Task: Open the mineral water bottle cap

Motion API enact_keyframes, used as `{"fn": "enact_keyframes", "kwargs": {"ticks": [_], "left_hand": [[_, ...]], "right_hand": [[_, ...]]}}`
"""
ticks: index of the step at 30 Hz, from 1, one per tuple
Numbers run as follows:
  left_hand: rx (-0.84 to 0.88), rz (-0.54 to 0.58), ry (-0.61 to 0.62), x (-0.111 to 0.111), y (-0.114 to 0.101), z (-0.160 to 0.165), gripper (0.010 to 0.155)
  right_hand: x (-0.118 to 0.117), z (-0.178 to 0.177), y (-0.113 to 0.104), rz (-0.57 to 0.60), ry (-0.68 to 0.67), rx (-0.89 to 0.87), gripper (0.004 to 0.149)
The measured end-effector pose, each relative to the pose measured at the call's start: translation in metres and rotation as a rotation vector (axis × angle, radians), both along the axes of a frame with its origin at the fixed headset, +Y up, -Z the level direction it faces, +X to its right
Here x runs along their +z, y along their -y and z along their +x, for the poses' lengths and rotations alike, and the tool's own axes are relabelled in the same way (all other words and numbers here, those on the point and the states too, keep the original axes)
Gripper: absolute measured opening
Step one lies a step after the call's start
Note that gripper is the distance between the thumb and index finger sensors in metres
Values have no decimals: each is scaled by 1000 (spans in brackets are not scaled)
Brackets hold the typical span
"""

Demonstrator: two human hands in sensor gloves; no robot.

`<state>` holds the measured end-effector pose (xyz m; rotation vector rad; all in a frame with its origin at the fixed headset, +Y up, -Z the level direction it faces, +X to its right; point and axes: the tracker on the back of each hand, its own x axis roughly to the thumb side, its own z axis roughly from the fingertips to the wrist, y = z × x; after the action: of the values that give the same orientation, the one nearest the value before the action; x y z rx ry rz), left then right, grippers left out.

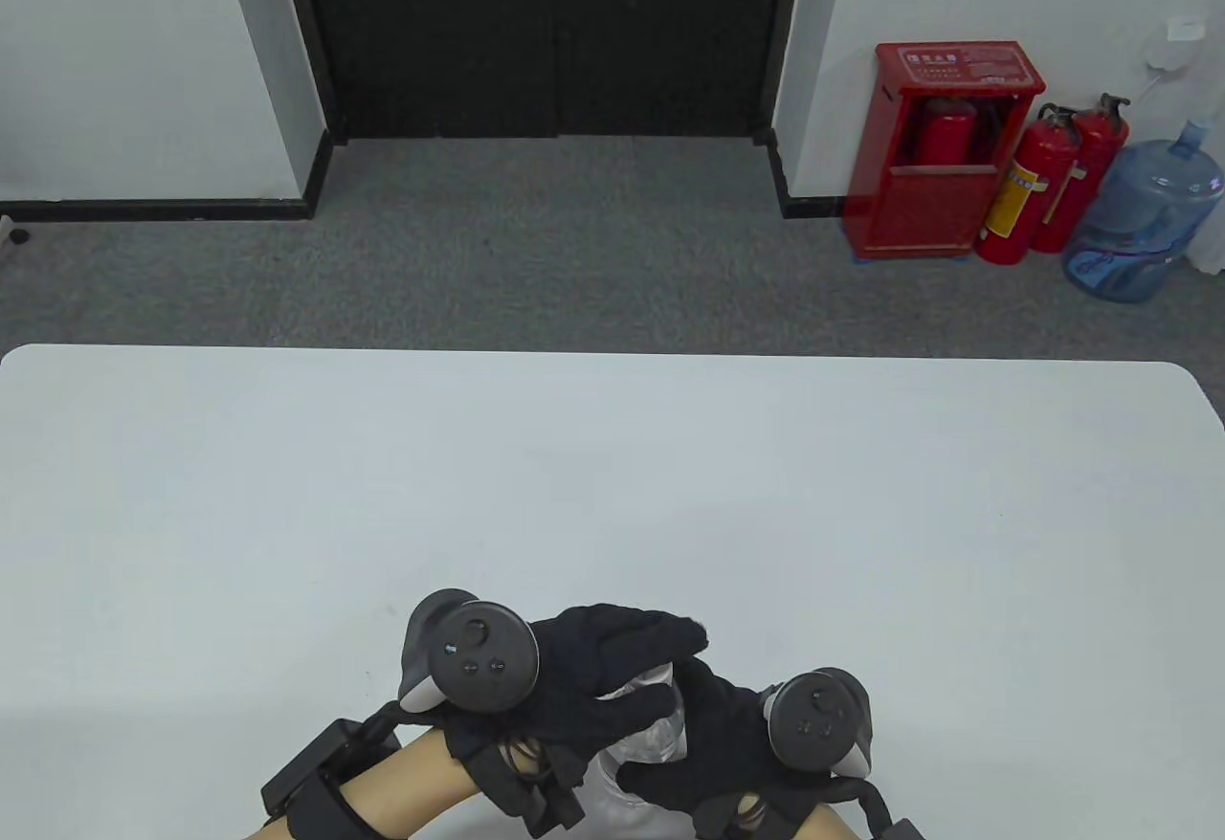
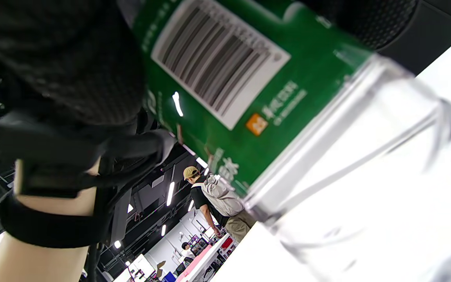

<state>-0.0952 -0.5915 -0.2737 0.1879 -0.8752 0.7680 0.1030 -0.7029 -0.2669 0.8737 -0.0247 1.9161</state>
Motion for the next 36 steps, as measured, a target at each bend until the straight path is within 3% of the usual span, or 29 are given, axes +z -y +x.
{"fn": "enact_keyframes", "kwargs": {"ticks": [1,12,18,23,27,33,36], "left_hand": [[-12,37,-9,1,-2,1,52],[130,-164,-5,-3,1,-6,49],[-14,-68,-112,-10,2,-38,56],[-215,-103,-214,-25,44,-74,59],[-370,-179,-272,-38,90,-100,60],[-545,-307,-280,-46,154,-116,64],[-557,-343,-278,-47,172,-119,65]], "right_hand": [[0,0,0,-1,-2,-3,100],[-1,1,2,-13,8,25,100],[-2,4,1,-2,27,17,100],[-2,5,-1,9,35,9,100],[-2,6,0,8,36,7,100],[-2,6,0,12,41,11,100],[-2,6,0,14,42,11,100]]}}
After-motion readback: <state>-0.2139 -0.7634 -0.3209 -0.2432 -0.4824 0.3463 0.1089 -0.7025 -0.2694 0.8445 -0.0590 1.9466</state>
